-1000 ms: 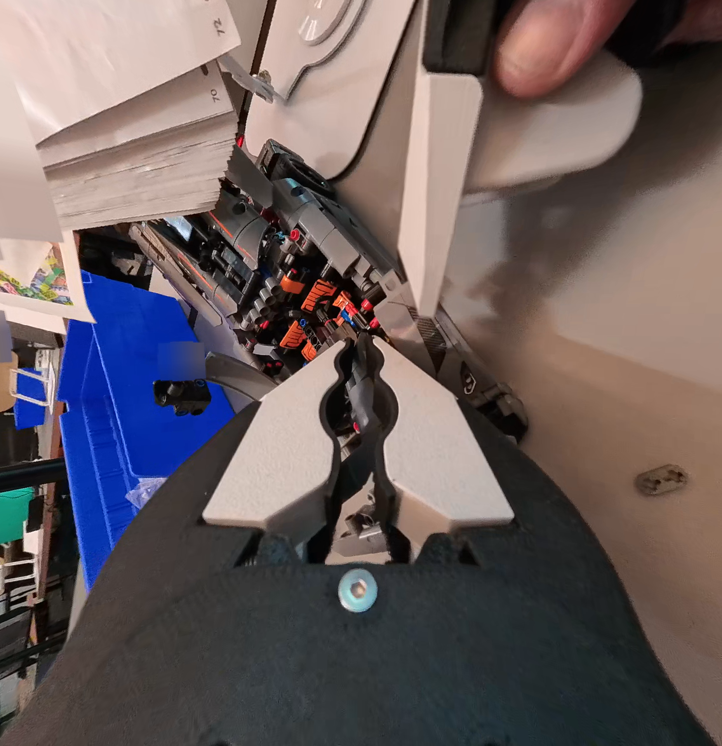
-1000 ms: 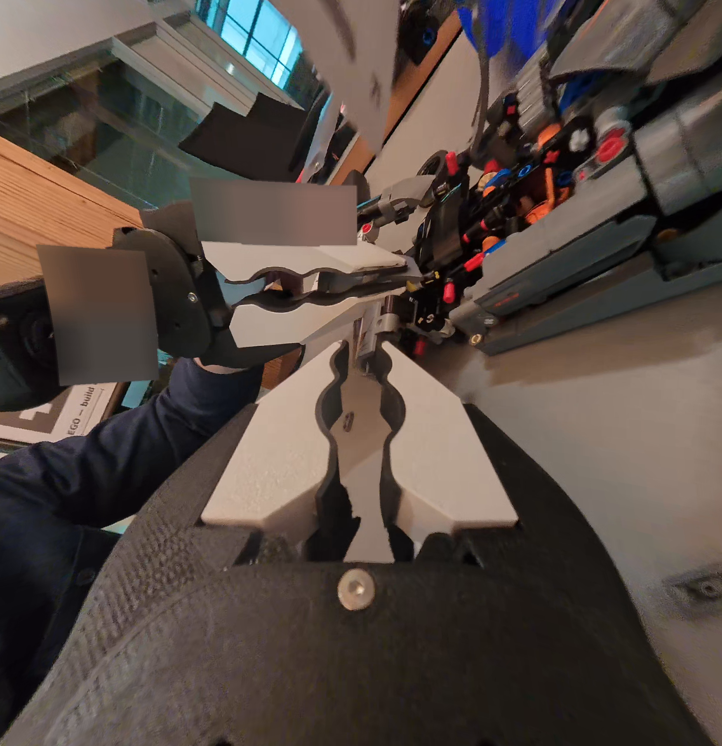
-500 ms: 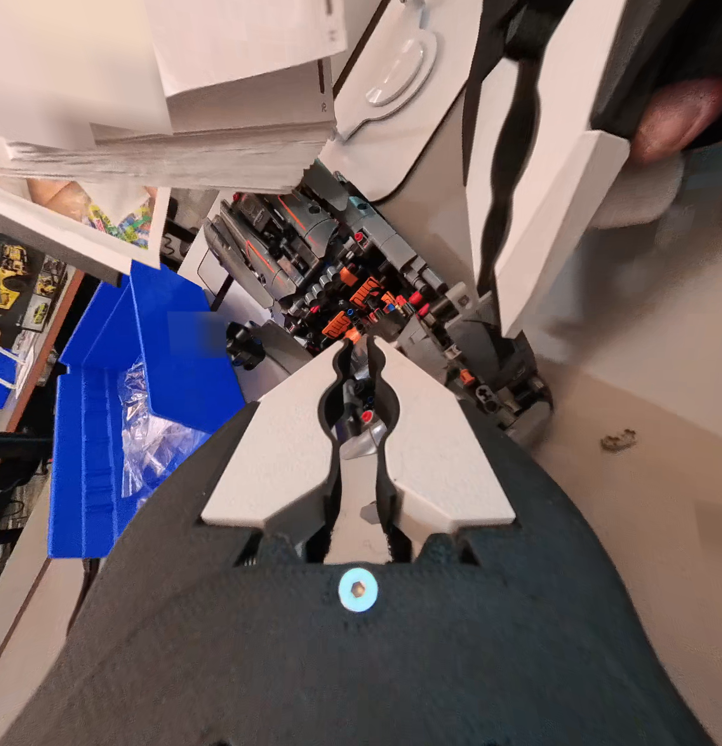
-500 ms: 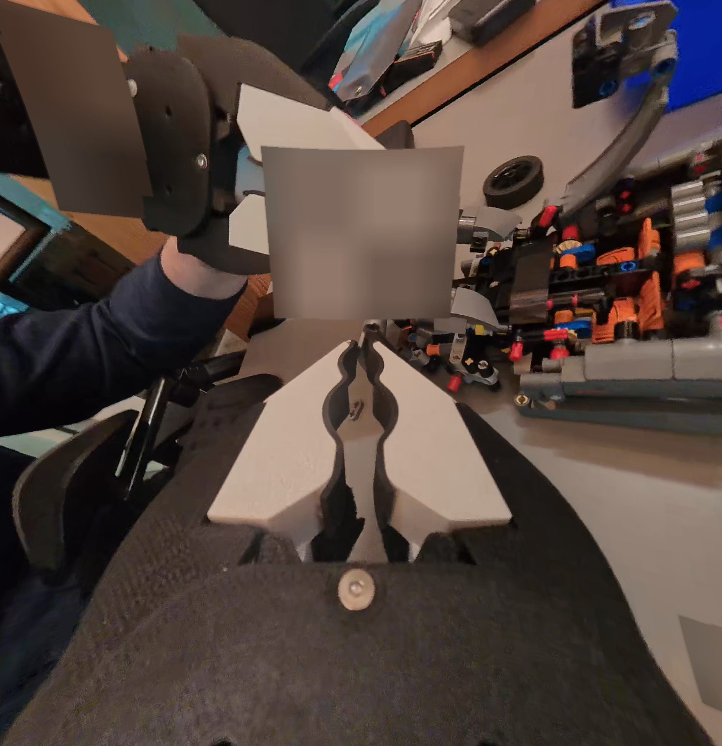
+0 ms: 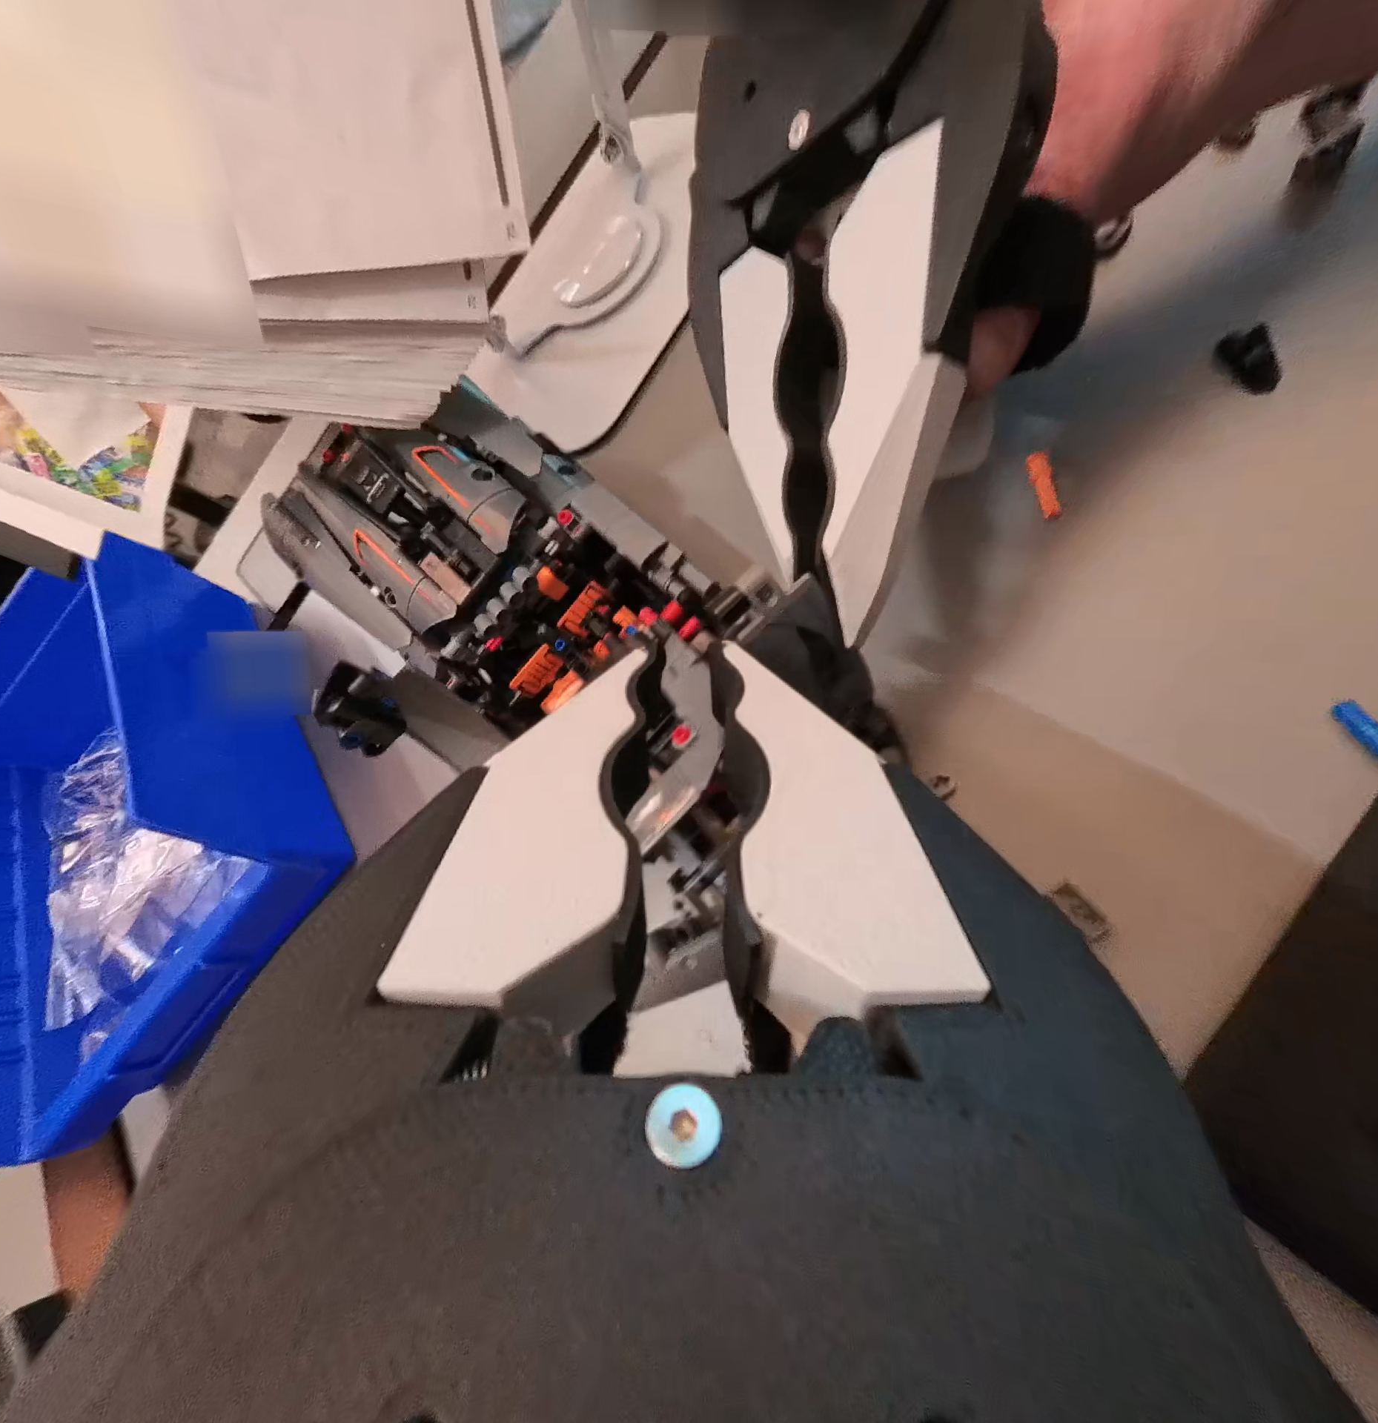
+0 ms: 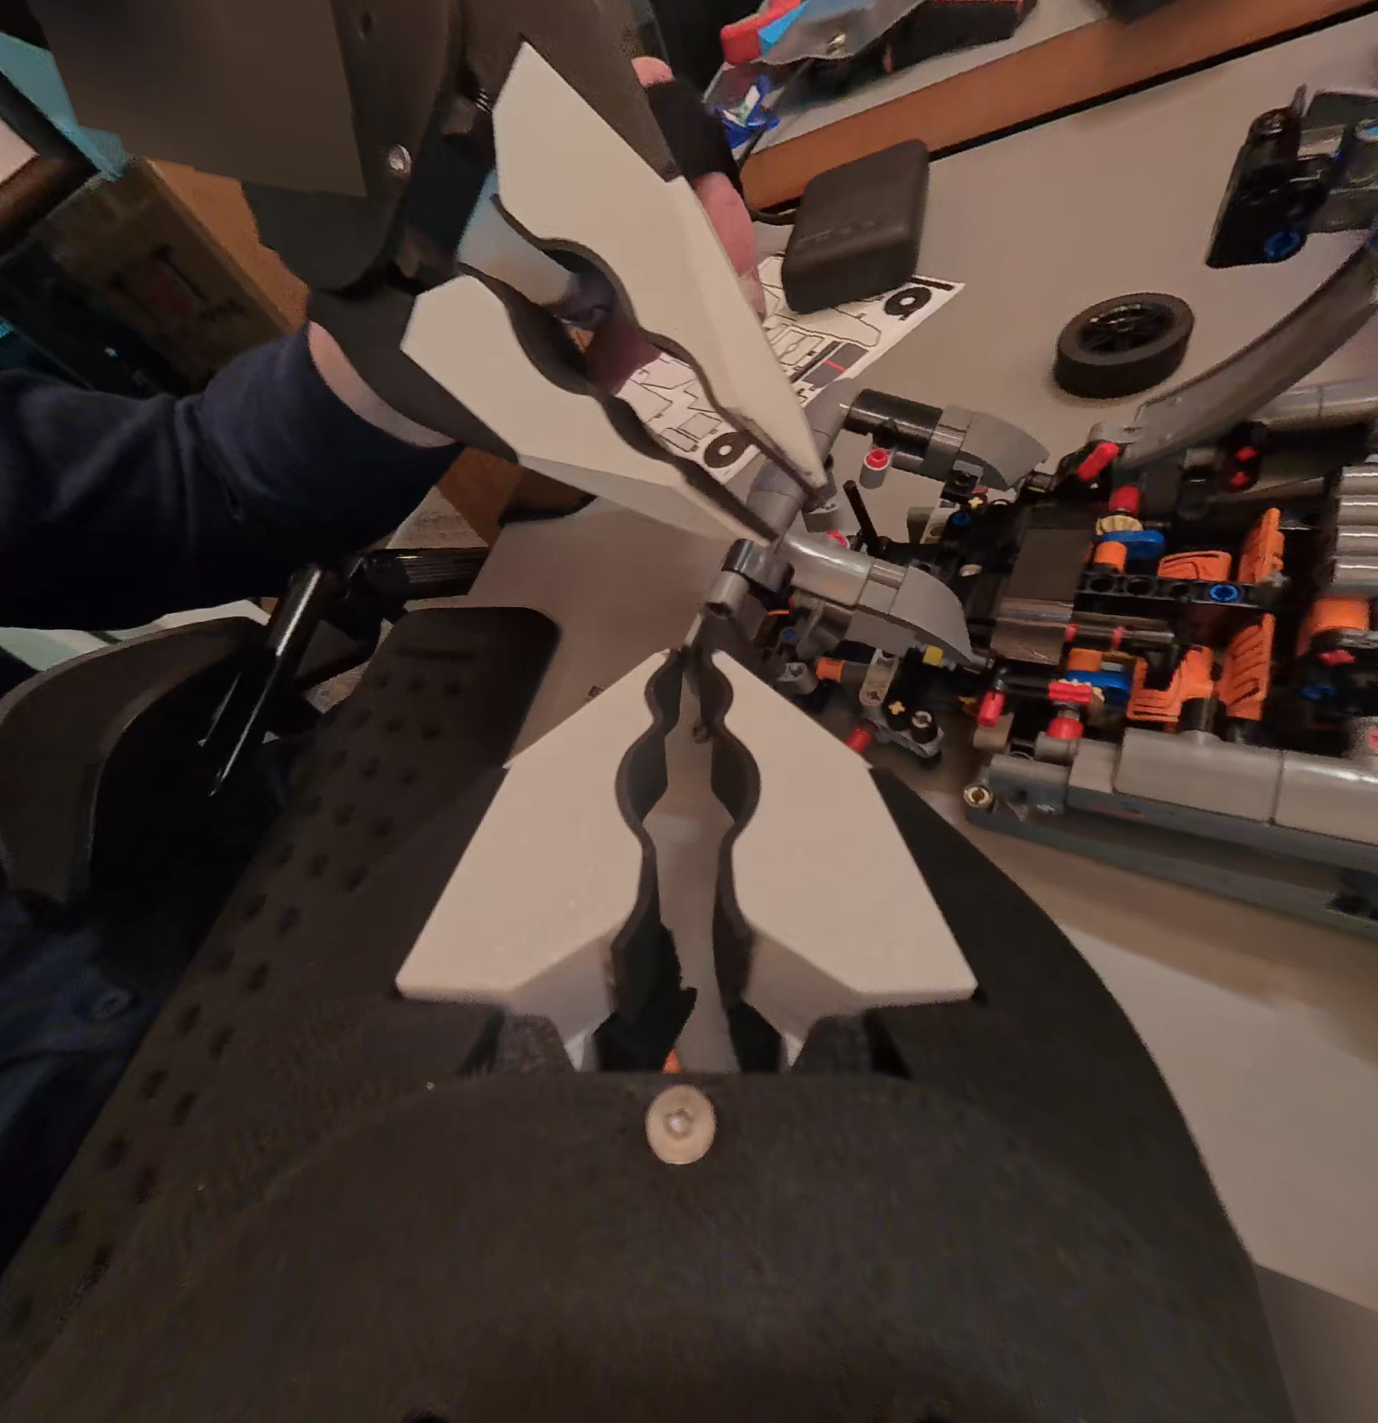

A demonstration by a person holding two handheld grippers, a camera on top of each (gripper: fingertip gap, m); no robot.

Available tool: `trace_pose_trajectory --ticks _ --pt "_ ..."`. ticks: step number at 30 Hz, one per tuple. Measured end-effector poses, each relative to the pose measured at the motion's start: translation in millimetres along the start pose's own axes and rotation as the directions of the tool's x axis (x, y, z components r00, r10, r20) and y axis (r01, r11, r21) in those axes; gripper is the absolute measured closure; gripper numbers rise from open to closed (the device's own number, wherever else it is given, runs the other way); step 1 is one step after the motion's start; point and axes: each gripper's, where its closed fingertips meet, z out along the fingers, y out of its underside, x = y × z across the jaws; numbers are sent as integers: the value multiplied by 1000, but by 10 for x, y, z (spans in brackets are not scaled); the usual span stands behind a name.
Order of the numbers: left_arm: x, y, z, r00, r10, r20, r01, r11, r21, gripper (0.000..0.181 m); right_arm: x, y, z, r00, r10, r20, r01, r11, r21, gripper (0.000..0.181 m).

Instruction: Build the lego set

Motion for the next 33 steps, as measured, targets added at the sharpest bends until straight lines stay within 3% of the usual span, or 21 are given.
trace_pose_trajectory --ticks 5,13,22,28,31,33 --pt "1 190 11 996 69 63 -65 996 -67 178 -72 25 20 998 -61 16 61 998 -21 180" --pt "29 278 65 992 85 88 -78 994 -75 181 -237 83 76 983 -177 52 180 982 -64 179" --pt "28 302 60 991 86 106 -78 994 -75 181 -411 245 241 916 -400 39 399 896 -196 175" --pt "24 297 38 990 84 117 -77 995 -58 181 -420 200 82 930 -361 67 367 915 -168 166" --pt "20 296 12 992 58 116 -54 998 -40 178 -284 248 -3 954 -296 39 298 931 -210 156" --pt "16 294 0 991 63 120 -59 998 -38 177 -151 236 -47 965 -260 -11 253 946 -201 159"
